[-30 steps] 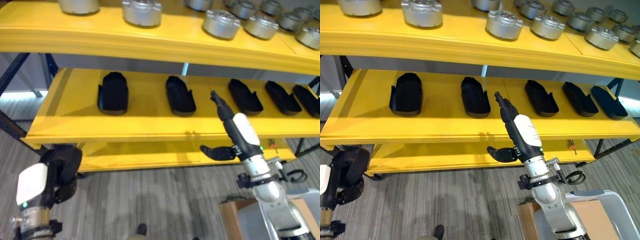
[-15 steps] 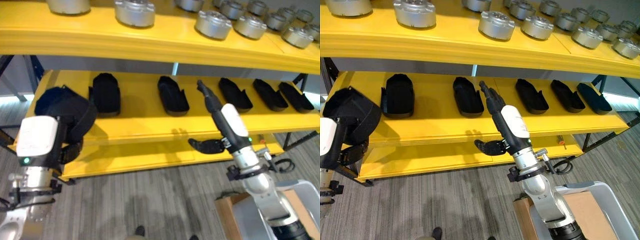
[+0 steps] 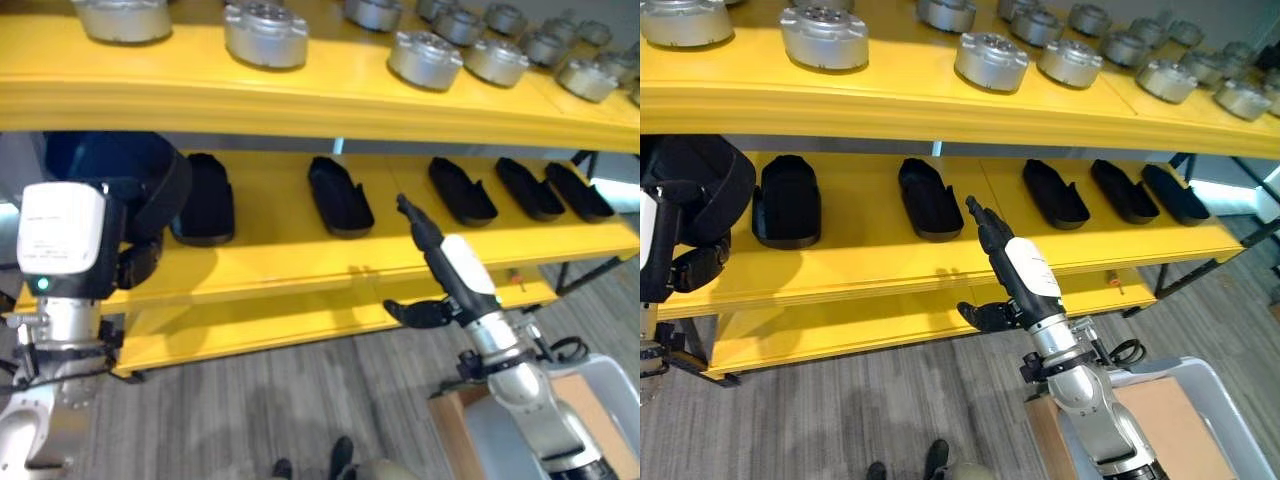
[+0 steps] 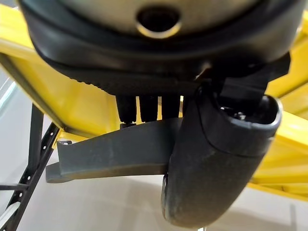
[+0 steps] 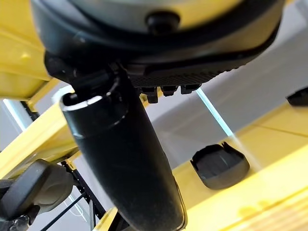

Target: Move parts from the plastic box to the shelf.

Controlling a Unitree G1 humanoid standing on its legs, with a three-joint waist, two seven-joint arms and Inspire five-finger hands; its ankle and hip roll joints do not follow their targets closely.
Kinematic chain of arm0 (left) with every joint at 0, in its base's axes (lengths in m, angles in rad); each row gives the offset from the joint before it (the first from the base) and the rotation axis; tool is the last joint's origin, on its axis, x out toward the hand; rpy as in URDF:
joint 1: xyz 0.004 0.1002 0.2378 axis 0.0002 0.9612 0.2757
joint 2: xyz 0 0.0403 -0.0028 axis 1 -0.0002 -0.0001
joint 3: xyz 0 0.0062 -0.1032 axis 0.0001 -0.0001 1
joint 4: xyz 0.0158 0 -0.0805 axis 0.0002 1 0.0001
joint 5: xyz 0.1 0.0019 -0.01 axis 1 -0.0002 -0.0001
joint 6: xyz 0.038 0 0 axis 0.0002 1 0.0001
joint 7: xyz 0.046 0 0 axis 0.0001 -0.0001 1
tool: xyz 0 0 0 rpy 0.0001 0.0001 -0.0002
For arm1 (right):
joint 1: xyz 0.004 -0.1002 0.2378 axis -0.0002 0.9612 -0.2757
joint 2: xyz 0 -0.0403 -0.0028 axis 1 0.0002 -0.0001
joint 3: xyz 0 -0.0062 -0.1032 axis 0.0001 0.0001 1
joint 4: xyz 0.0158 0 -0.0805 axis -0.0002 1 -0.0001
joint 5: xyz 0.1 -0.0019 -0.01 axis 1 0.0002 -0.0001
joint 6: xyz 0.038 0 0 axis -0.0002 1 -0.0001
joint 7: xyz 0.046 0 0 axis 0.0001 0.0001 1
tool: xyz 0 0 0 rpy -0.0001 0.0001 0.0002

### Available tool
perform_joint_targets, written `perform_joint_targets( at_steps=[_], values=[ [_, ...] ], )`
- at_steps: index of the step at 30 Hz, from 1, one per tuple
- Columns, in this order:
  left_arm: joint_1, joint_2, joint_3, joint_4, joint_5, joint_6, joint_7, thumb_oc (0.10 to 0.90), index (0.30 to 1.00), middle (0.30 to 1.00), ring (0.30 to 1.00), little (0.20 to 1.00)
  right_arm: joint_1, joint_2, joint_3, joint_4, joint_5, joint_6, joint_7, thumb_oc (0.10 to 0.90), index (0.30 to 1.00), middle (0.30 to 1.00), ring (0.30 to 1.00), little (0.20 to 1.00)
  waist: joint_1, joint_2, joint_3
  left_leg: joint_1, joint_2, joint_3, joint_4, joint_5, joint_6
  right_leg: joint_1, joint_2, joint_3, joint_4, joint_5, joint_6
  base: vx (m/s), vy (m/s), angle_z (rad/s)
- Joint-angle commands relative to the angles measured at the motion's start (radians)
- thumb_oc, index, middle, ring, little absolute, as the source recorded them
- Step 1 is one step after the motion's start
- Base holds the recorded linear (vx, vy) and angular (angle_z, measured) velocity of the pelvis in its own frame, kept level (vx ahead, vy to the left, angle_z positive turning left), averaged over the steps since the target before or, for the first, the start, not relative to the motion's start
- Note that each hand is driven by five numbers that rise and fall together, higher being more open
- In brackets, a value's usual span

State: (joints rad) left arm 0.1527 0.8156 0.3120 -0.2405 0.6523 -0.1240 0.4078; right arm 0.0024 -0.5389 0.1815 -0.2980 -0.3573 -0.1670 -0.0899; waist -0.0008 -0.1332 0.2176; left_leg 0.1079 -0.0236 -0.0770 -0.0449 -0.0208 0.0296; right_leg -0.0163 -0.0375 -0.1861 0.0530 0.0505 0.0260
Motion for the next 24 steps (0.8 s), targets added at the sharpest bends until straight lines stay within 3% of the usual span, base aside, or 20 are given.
perform_joint_targets(
  at_steps=[1, 7, 9, 10, 11, 15, 17, 20, 22, 23, 24],
  values=[
    [-0.084, 0.067, 0.019, -0.059, 0.029, -0.011, 0.113, 0.400, 0.300, 0.300, 0.300, 0.300, -0.068, -0.005, -0.086, -0.047, 0.041, -0.070, -0.049, 0.900, 1.000, 1.000, 1.000, 1.000, -0.022, -0.004, -0.130, 0.011, -0.061, 0.117, -0.042, -0.012, 0.030, -0.054, 0.021, 0.080, 0.018, 0.025, 0.077, 0.02, -0.075, 0.17],
    [-0.020, 0.024, 0.038, -0.041, 0.011, -0.016, 0.105, 0.400, 0.300, 0.300, 0.300, 0.300, -0.042, -0.023, -0.116, -0.062, 0.060, -0.076, -0.057, 0.900, 1.000, 1.000, 1.000, 1.000, -0.018, 0.030, -0.178, 0.011, -0.038, 0.133, -0.042, -0.010, 0.019, 0.027, 0.037, 0.084, -0.097, 0.026, 0.066, 0.06, -0.133, -0.12],
    [-0.023, 0.003, 0.022, -0.033, 0.004, -0.020, 0.100, 0.400, 0.300, 0.300, 0.300, 0.300, -0.044, -0.035, -0.124, -0.067, 0.070, -0.084, -0.061, 0.900, 1.000, 1.000, 1.000, 1.000, -0.019, 0.036, -0.160, -0.014, -0.035, 0.128, 0.048, -0.040, 0.017, 0.040, 0.036, 0.084, -0.100, 0.022, 0.056, -0.02, -0.117, 0.04],
    [-0.037, -0.019, 0.002, -0.032, -0.003, -0.030, 0.092, 0.400, 0.300, 0.300, 0.300, 0.300, -0.044, -0.052, -0.143, -0.076, 0.083, -0.094, -0.068, 0.900, 1.000, 1.000, 1.000, 1.000, -0.025, 0.044, -0.128, -0.081, -0.034, 0.144, 0.209, -0.082, -0.012, 0.049, 0.028, 0.071, -0.100, 0.021, 0.042, -0.09, -0.075, 0.13],
    [-0.040, -0.029, -0.005, -0.032, -0.007, -0.034, 0.089, 0.400, 0.300, 0.300, 0.300, 0.300, -0.043, -0.057, -0.149, -0.077, 0.083, -0.094, -0.068, 0.900, 1.000, 1.000, 1.000, 1.000, -0.028, 0.051, -0.117, -0.107, -0.026, 0.149, 0.258, -0.084, -0.029, 0.056, 0.028, 0.062, -0.105, 0.020, 0.034, -0.09, -0.088, 0.32],
    [-0.048, -0.053, -0.024, -0.031, -0.017, -0.040, 0.086, 0.400, 0.300, 0.300, 0.300, 0.300, -0.034, -0.064, -0.171, -0.075, 0.074, -0.091, -0.081, 0.900, 1.000, 1.000, 1.000, 1.000, -0.033, 0.059, -0.096, -0.155, 0.039, 0.158, 0.329, -0.067, -0.065, 0.086, 0.017, 0.030, -0.124, 0.022, 0.026, -0.02, -0.021, 0.48],
    [-0.042, -0.062, -0.008, -0.039, -0.035, -0.049, 0.106, 0.400, 0.300, 0.300, 0.300, 0.300, -0.008, -0.064, -0.192, -0.079, 0.071, -0.088, -0.092, 0.900, 1.000, 1.000, 1.000, 1.000, -0.044, 0.043, -0.094, -0.145, 0.160, 0.176, 0.255, -0.031, -0.076, 0.091, -0.025, 0.014, -0.125, 0.029, 0.040, 0.04, 0.071, 0.36],
    [-0.057, -0.049, 0.003, -0.046, -0.047, -0.049, 0.120, 0.400, 0.300, 0.300, 0.300, 0.300, -0.001, -0.070, -0.195, -0.064, 0.068, -0.082, -0.107, 0.900, 1.000, 1.000, 1.000, 1.000, -0.050, 0.047, -0.104, -0.137, 0.299, 0.162, 0.114, 0.120, -0.108, 0.081, -0.044, 0.028, -0.122, 0.015, 0.056, 0.04, 0.111, 0.15],
    [-0.070, -0.039, -0.004, -0.041, -0.049, -0.046, 0.126, 0.400, 0.300, 0.300, 0.300, 0.300, 0.003, -0.075, -0.199, -0.059, 0.066, -0.081, -0.116, 0.900, 1.000, 1.000, 1.000, 1.000, -0.056, 0.054, -0.113, -0.123, 0.333, 0.157, 0.047, 0.179, -0.120, 0.075, -0.037, 0.029, -0.120, 0.009, 0.055, 0.07, 0.117, 0.12],
    [-0.086, -0.025, -0.010, -0.042, -0.048, -0.042, 0.138, 0.400, 0.300, 0.300, 0.300, 0.300, 0.016, -0.088, -0.199, -0.050, 0.062, -0.080, -0.125, 0.900, 1.000, 1.000, 1.000, 1.000, -0.047, 0.072, -0.123, -0.106, 0.362, 0.100, -0.008, 0.250, -0.140, 0.083, -0.032, 0.048, -0.127, -0.003, 0.065, 0.13, 0.229, 0.00],
    [-0.086, -0.022, -0.013, -0.043, -0.048, -0.042, 0.142, 0.400, 0.300, 0.300, 0.300, 0.300, 0.022, -0.096, -0.203, -0.046, 0.060, -0.082, -0.124, 0.900, 1.000, 1.000, 1.000, 1.000, -0.044, 0.085, -0.128, -0.092, 0.362, 0.070, -0.027, 0.251, -0.149, 0.089, -0.024, 0.055, -0.129, -0.006, 0.065, 0.16, 0.256, -0.12]
  ],
)
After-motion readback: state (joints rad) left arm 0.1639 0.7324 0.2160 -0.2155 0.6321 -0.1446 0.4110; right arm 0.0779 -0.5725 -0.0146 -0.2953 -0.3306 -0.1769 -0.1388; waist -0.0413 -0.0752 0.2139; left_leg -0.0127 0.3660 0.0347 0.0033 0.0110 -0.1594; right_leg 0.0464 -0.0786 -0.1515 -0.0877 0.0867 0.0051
